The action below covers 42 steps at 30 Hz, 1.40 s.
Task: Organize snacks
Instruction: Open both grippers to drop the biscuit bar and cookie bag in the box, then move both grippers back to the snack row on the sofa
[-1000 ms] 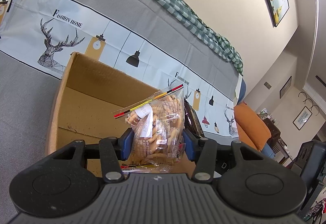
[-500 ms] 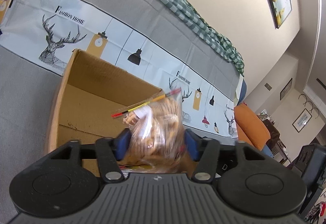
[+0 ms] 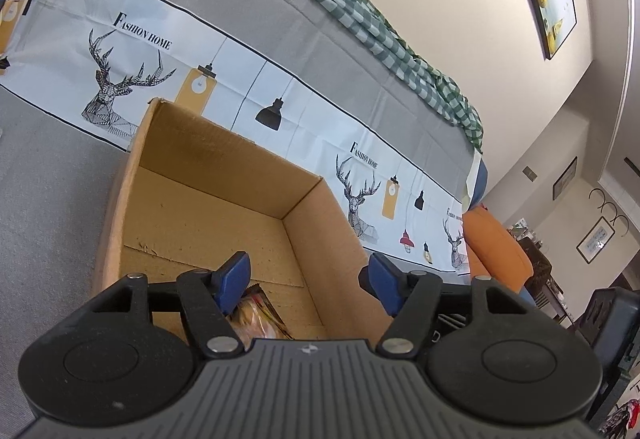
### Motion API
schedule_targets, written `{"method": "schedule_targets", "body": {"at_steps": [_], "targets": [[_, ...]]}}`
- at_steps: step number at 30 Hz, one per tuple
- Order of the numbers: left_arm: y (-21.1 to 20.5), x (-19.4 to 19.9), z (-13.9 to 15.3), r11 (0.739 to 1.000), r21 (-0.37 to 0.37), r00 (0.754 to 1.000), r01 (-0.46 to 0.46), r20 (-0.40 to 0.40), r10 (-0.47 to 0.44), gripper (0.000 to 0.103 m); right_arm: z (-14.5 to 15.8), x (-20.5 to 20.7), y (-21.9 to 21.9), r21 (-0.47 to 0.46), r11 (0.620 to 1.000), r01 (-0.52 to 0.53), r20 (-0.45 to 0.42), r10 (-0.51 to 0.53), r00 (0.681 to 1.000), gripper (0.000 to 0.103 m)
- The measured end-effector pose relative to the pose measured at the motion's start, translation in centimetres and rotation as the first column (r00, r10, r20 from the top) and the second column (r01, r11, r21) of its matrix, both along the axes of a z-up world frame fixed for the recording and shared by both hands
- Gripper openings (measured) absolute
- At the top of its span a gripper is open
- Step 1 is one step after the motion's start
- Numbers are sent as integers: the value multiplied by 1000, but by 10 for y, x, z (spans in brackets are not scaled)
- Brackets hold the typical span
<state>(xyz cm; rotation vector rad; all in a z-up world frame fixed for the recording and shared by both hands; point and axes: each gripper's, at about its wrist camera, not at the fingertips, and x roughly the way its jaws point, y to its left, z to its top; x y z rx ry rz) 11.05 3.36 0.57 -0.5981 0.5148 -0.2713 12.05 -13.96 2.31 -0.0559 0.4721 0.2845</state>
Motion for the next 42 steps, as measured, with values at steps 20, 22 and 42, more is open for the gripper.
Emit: {"method": "schedule_targets", "body": {"at_steps": [20,22,42], "targets": [[127,-52,-21,905,-220,928,-365,-159,336,55,4,-22,49,86,994,-71,-13,72,997,52],[155,-66,-28,840,-235,870,-489,-205,449,55,4,-29,63,90,990,-108,-16,110,994,52],[253,-97,-92,612,62,546,-788,-387,743,47,-31,-69,223,-9,879,-477,-90,474,876,52]]}}
